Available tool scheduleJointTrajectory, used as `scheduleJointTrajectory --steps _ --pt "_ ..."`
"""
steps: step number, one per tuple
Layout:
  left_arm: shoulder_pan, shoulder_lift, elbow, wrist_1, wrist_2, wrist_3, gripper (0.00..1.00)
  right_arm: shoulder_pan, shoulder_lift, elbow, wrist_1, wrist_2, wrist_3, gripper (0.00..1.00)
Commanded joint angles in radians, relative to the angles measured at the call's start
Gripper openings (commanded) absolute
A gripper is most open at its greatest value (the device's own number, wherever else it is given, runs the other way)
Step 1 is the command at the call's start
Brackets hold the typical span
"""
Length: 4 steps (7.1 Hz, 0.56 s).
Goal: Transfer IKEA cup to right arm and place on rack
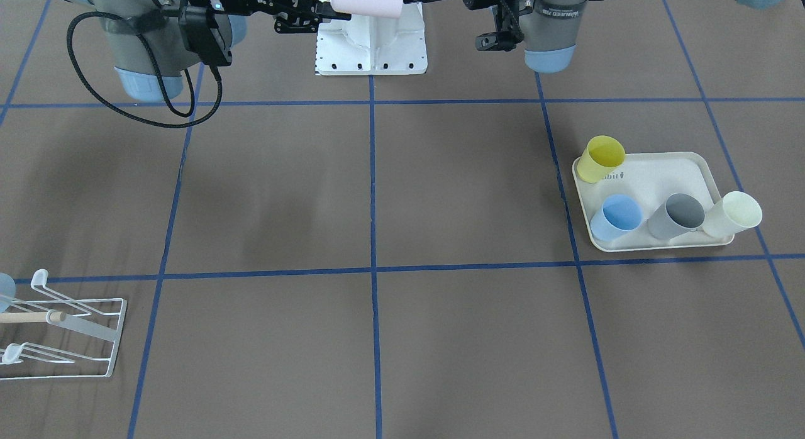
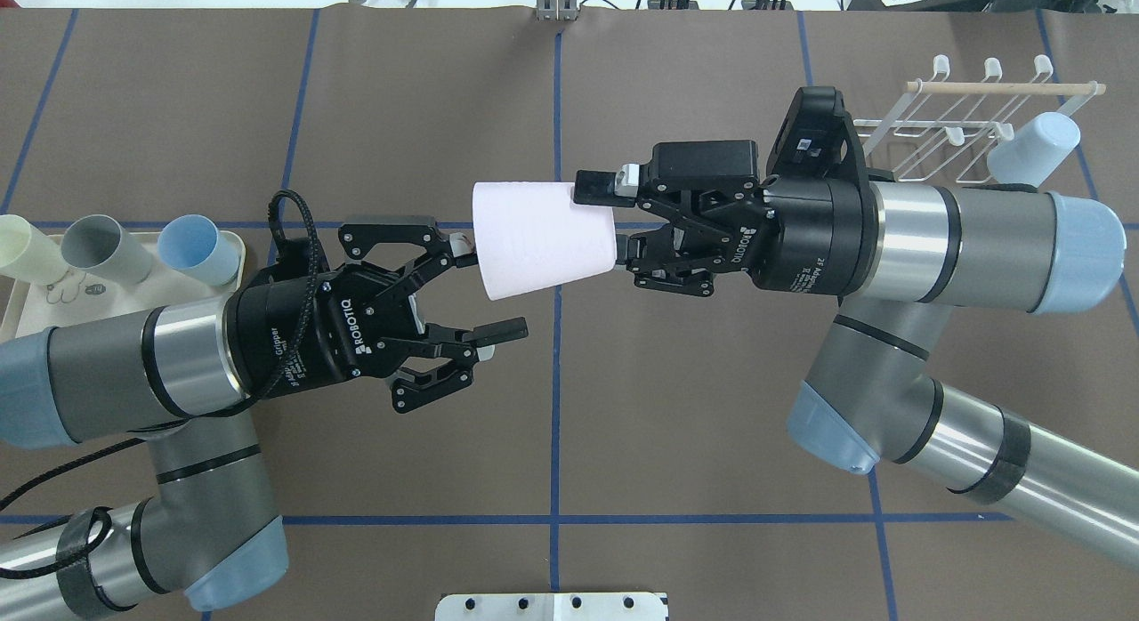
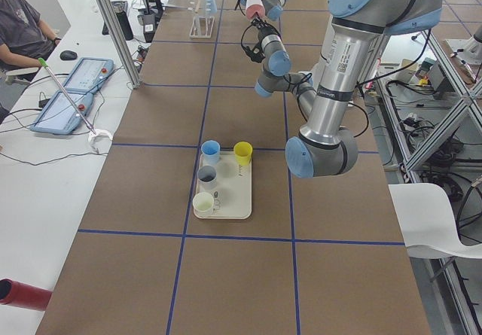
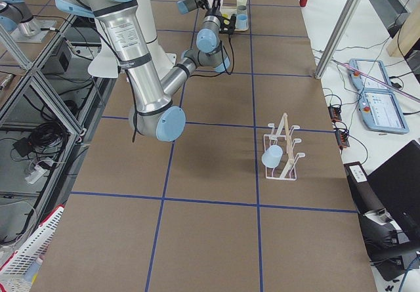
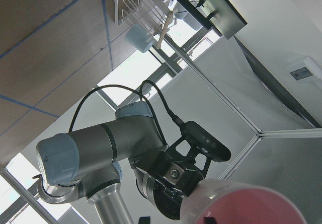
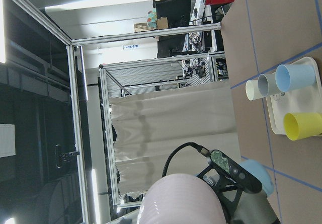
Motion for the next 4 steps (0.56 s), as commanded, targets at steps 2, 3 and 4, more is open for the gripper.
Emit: scheduleJointTrajectory --steps 2,3,4 --pt "-0.002 0.001 0.001 -0.002 -0.001 0.001 1.0 0.005 -0.003 0.0 0.001 0.003 0.001 0.33" --pt "-0.008 0.001 -0.008 -0.003 -0.001 0.001 1.0 0.011 -0.006 0.002 0.0 0.005 0.001 0.33" --pt "-0.022 -0.001 -0.01 -0.003 -0.001 0.003 1.0 0.035 -0.013 0.0 -0.002 0.012 -0.006 0.33"
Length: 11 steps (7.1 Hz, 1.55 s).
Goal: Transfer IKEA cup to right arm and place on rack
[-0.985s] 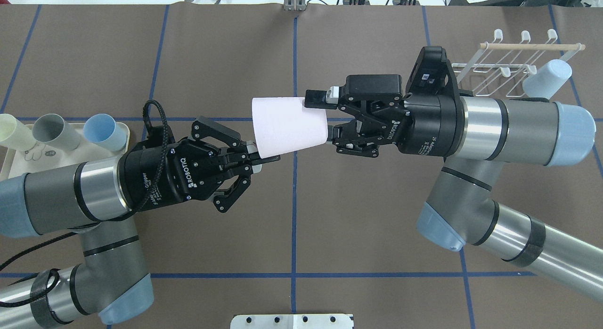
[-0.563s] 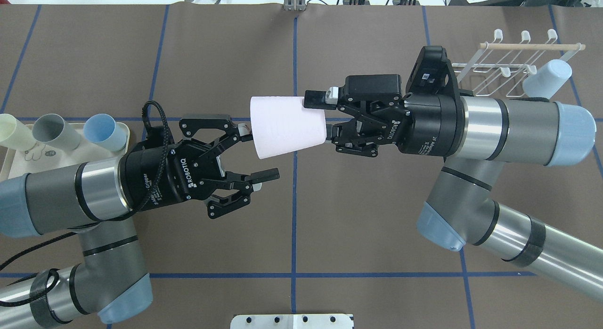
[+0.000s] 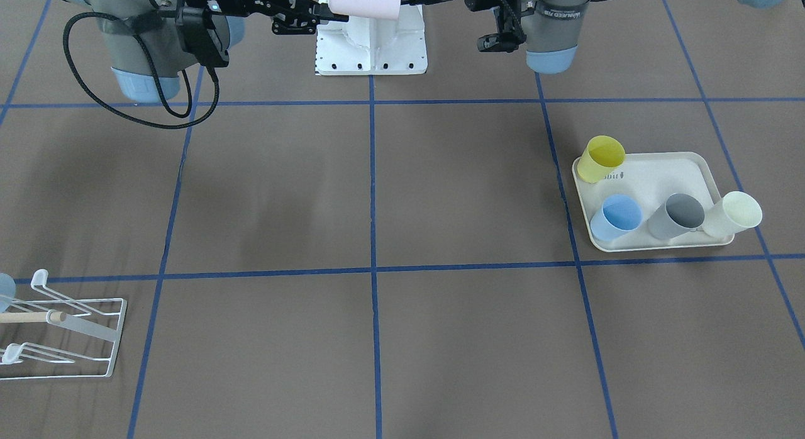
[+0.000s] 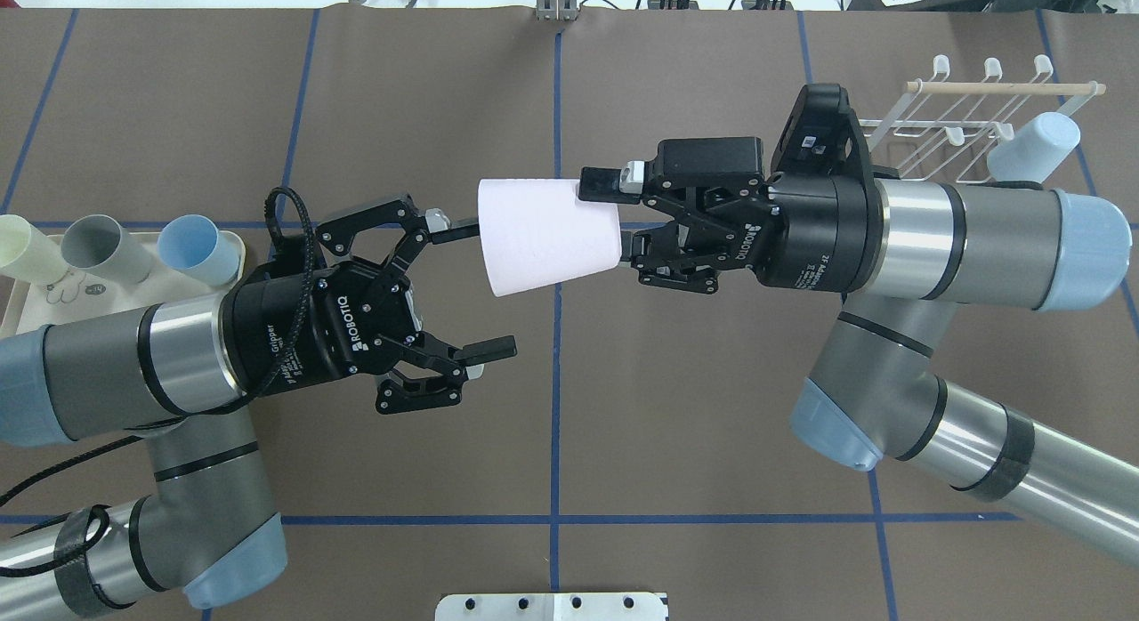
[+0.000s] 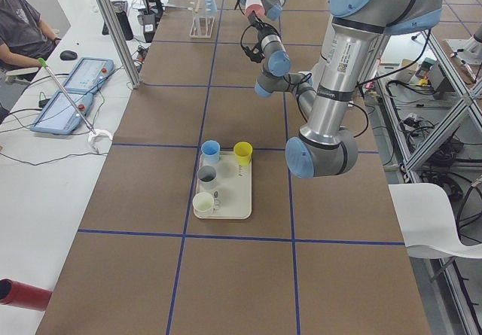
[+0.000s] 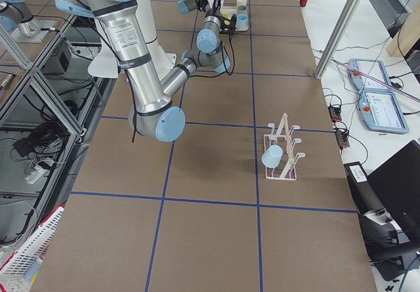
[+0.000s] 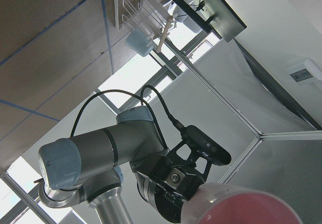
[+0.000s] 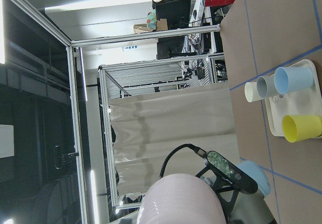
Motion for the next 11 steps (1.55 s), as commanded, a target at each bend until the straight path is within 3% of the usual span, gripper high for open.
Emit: scheduleJointTrajectory --steps 1,3,5,7,9,11 --pt "-0.036 -0.001 -0.007 0.001 -0.002 0.045 1.0 0.048 -0.019 0.001 -0.006 0.02 -0.024 0.33" --pt "-0.041 0.009 -0.006 0.004 -0.005 0.233 1.0 0.106 -0.053 -0.001 -0.021 0.057 -0.082 0.33" --pt "-0.046 0.011 -0.005 0.071 -0.006 0.474 1.0 0.155 -0.082 0.001 -0.115 0.065 -0.178 0.33" --pt "-0.111 0.011 -0.015 0.19 -0.023 0.655 1.0 0.25 -0.087 0.003 -0.266 0.149 -0.29 0.32" --pt "-0.223 0.043 -0.118 0.543 -0.095 0.916 1.0 0.35 -0.088 0.002 -0.462 0.269 -0.456 0.32" --pt "-0.292 0.092 -0.188 0.785 -0.094 1.105 1.0 0.451 -0.087 0.01 -0.665 0.348 -0.622 0.3"
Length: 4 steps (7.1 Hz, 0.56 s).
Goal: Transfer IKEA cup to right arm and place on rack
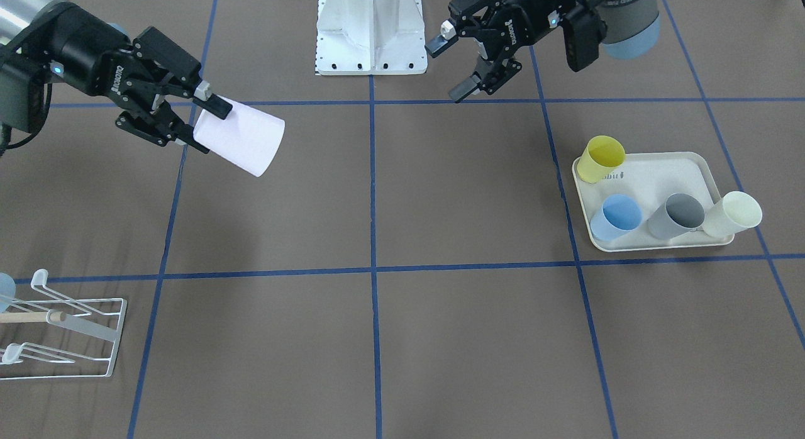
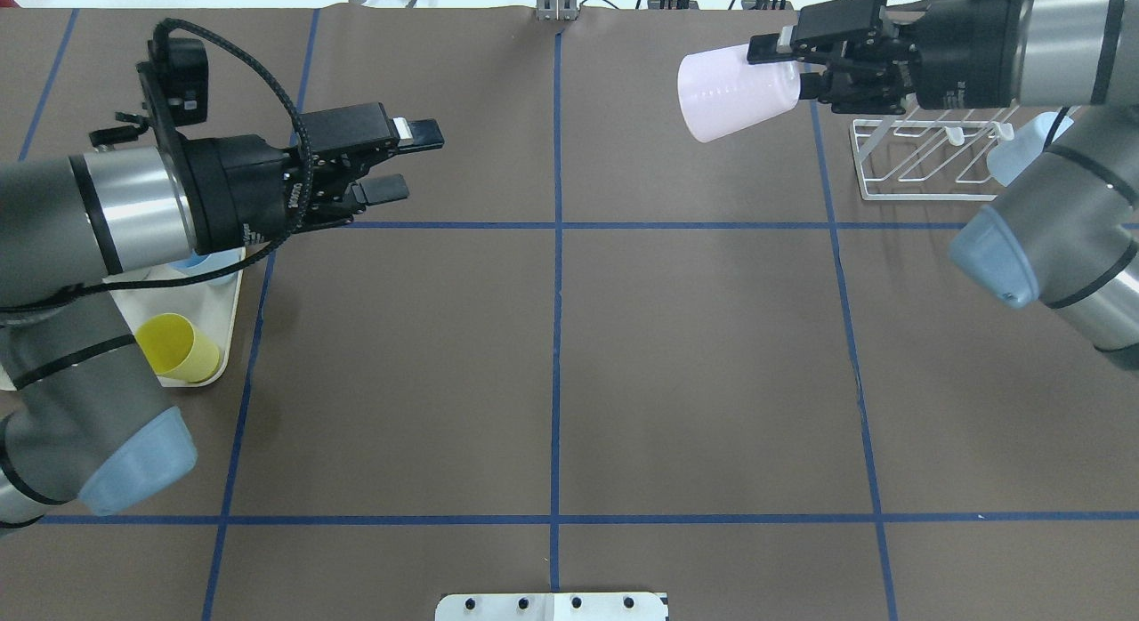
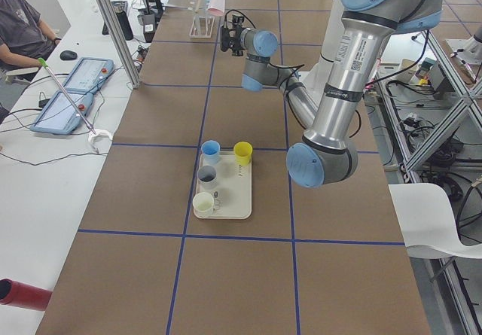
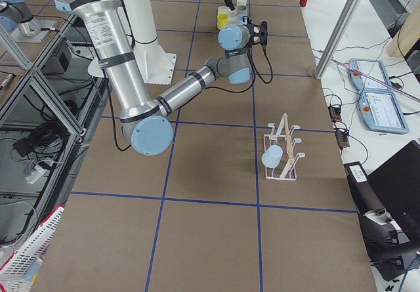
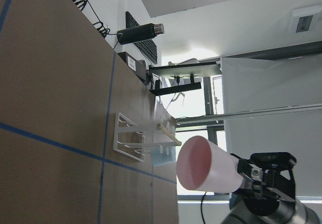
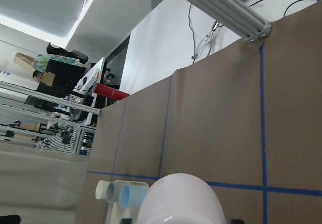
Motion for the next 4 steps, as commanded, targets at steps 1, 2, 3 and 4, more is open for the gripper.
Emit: scheduleJointTrajectory --steps 1,2,3,4 --pt "-0.101 0.026 -0.036 0.244 -0.008 0.175 1.0 0.116 -0.002 0.008 -0.25 0.078 -0.232 0.29" --pt "-0.126 0.07 -0.05 0.29 -0.025 0.284 1.0 0.137 -0.016 0.009 -0.361 0.081 -0.365 0.28" --pt "-0.143 0.136 -0.08 0.292 -0.039 0.358 1.0 0.155 -0.037 0.009 -0.47 0.08 -0.49 0.28" --pt "-0.18 0.165 -0.079 0.295 -0.086 0.385 1.0 0.181 -0.04 0.012 -0.623 0.08 -0.629 0.28"
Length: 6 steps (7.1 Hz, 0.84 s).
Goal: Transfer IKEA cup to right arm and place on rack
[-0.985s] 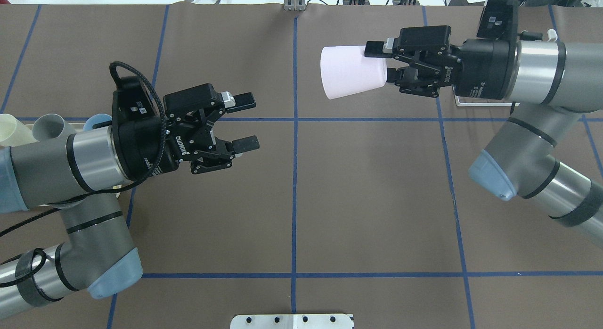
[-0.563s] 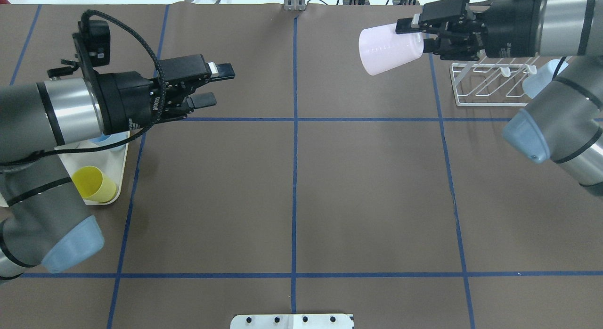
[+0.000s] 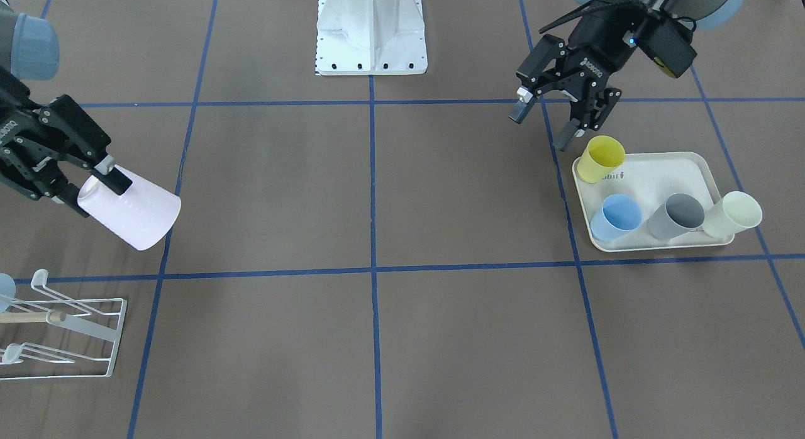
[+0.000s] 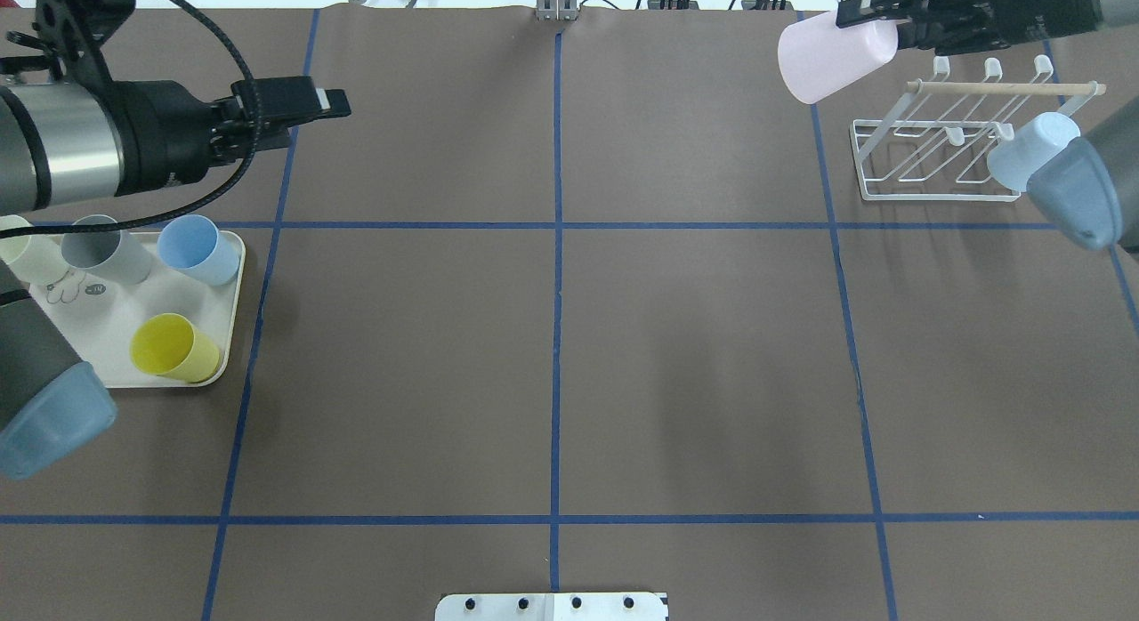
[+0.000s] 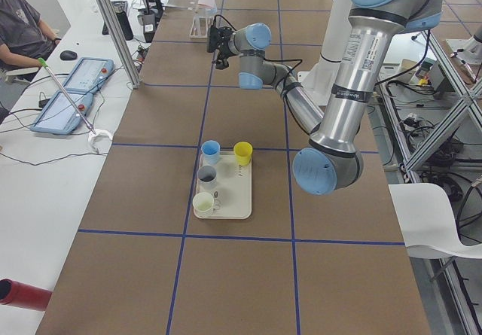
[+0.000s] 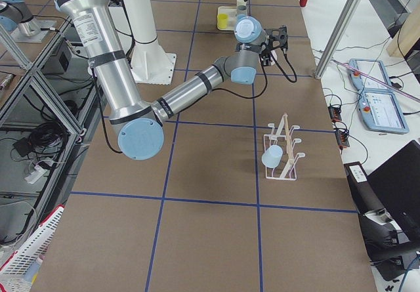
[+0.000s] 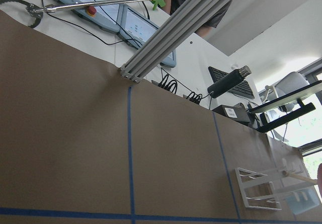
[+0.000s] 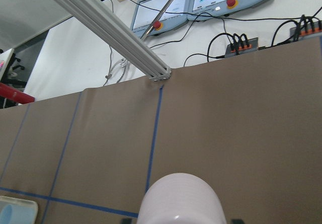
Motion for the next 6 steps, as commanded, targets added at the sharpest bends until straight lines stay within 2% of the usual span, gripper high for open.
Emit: scheduleJointTrajectory --steps 1,2,3,4,6 --pt "-0.079 0.099 -0.011 0.015 -0.078 0.107 1.0 0.052 -0.011 0.015 -0.318 0.002 -0.297 0.28" --pt "-0.125 0.147 -0.008 0.047 -0.126 0.228 1.0 0.081 -0.008 0.021 -0.473 0.0 -0.444 0.28" --pt "-0.147 0.155 -0.009 0.103 -0.135 0.32 1.0 0.11 0.003 0.039 -0.649 0.0 -0.576 0.28" --pt "-0.156 0.186 -0.011 0.128 -0.163 0.345 1.0 0.123 0.035 0.05 -0.789 -0.008 -0.667 0.28" --pt "-0.231 0.215 -0.009 0.163 -0.245 0.409 1.0 0.109 0.037 0.037 -0.903 -0.014 -0.749 0.26"
